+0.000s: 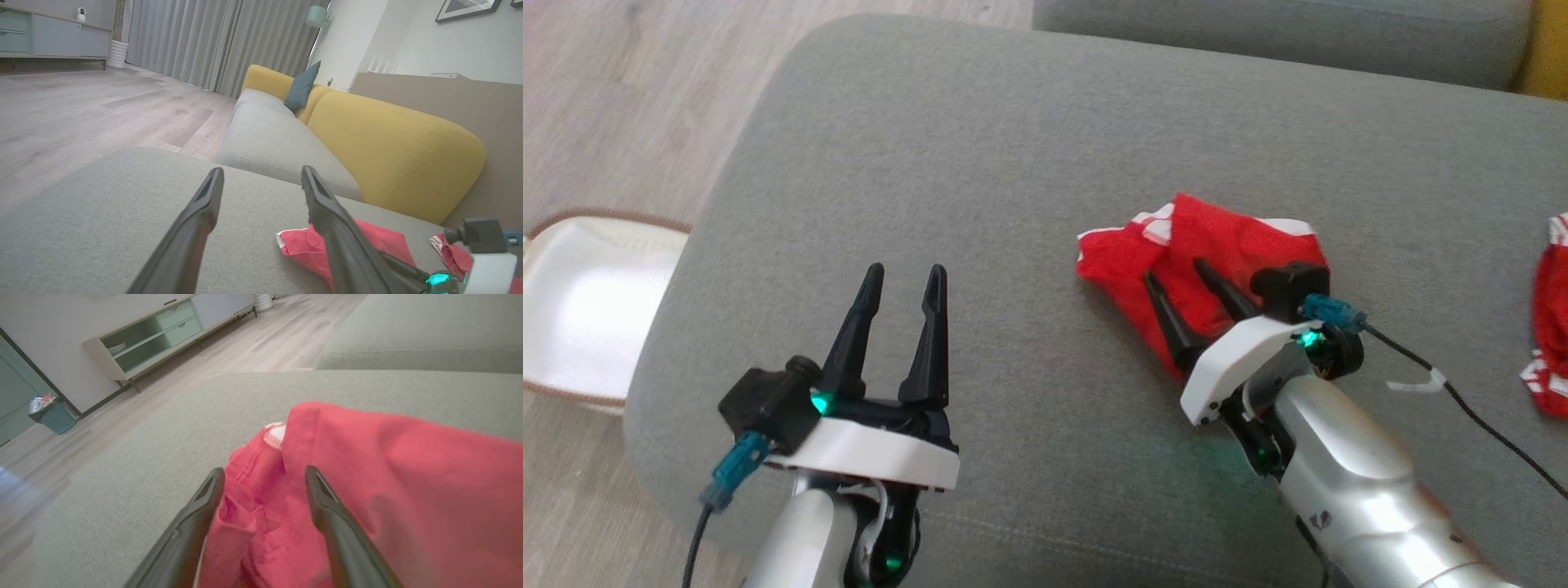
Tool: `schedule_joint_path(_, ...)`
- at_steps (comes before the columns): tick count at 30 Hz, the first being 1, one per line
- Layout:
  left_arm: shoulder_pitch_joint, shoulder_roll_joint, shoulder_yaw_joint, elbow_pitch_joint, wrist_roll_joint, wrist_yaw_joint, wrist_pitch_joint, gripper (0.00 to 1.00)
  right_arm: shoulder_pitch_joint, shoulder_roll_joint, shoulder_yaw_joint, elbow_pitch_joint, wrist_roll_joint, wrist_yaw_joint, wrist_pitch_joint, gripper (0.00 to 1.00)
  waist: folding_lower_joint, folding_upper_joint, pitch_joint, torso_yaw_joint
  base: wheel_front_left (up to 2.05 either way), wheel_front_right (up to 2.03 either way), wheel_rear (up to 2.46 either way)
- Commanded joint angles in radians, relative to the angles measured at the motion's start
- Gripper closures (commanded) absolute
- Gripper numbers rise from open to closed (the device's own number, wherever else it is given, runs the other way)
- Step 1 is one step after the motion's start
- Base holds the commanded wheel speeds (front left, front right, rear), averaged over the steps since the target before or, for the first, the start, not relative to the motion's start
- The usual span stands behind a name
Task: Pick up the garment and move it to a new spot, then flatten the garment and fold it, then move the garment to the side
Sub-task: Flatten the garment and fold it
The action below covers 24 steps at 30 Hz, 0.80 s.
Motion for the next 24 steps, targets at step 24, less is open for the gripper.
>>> schedule_joint_path(24, -0.047, 0.009, 0.084, -0.062, 0.006, -0.006, -0.005, 0.00, 0.375, 0.010, -0.503, -0.641, -0.480, 0.007, -0.011, 0.00, 0.0000, 0.0000, -0.039, -0.218, 0.00, 0.00, 0.00)
